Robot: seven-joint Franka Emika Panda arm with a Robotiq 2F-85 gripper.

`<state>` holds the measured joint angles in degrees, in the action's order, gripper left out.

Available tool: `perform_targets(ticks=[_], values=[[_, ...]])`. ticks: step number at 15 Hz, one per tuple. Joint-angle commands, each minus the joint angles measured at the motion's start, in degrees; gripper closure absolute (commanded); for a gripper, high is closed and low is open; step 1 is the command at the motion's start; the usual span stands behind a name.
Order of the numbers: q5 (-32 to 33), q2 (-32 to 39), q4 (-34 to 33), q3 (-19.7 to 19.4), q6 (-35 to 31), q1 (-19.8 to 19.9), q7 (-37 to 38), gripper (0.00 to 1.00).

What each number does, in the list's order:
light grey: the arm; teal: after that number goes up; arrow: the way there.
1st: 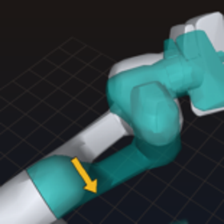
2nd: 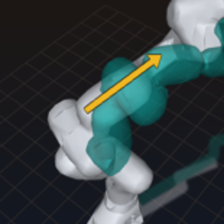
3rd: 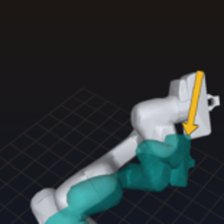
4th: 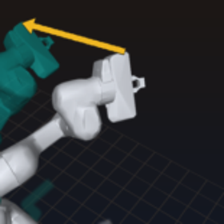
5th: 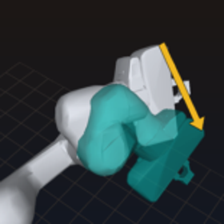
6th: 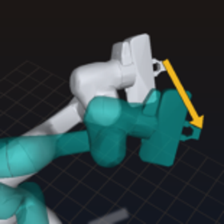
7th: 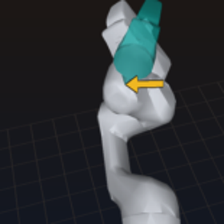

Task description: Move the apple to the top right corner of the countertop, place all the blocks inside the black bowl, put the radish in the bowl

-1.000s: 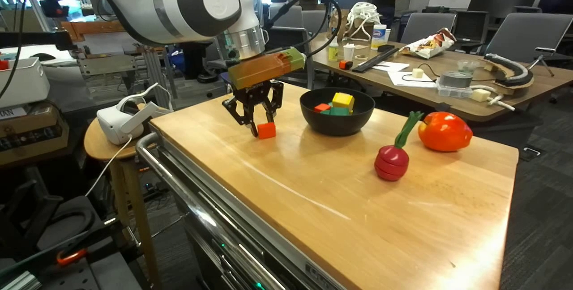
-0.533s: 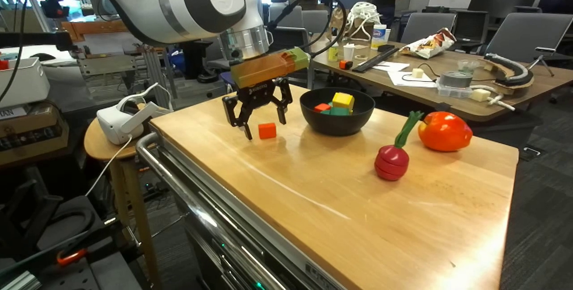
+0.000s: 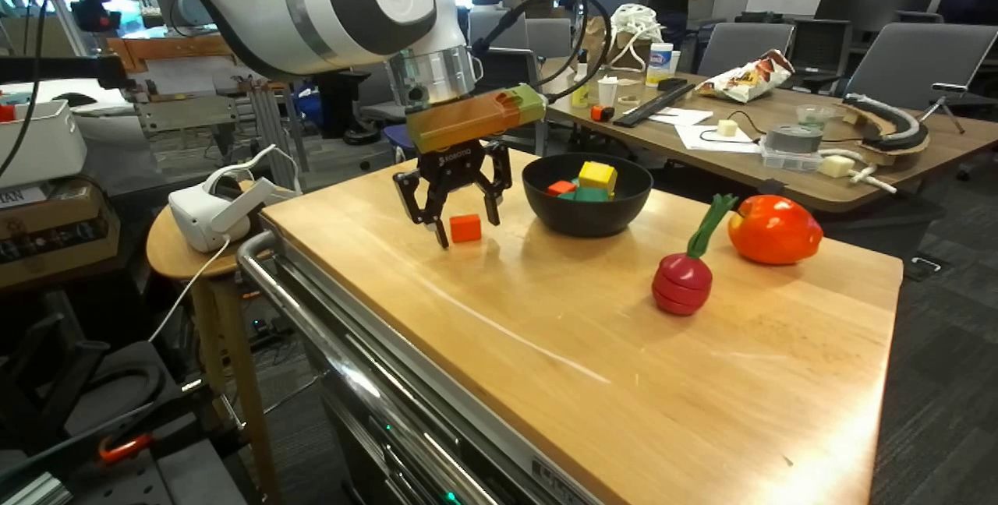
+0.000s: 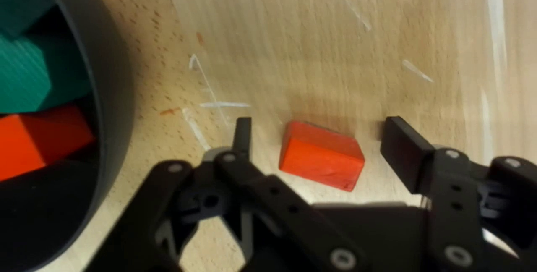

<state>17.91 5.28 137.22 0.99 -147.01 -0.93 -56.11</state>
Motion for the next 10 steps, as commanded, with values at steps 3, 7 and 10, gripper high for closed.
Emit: perform_targets(ticks=[3, 7, 10], values=[[0.61, 1.86, -3.15, 0.08, 2.00, 0.46, 0.49, 0.69], [0.36, 0.98, -3.18, 0.14, 1.46, 0.53, 0.66, 0.81], [2.25, -5.35, 0.99, -1.04, -3.92, 1.02, 5.54, 0.81]])
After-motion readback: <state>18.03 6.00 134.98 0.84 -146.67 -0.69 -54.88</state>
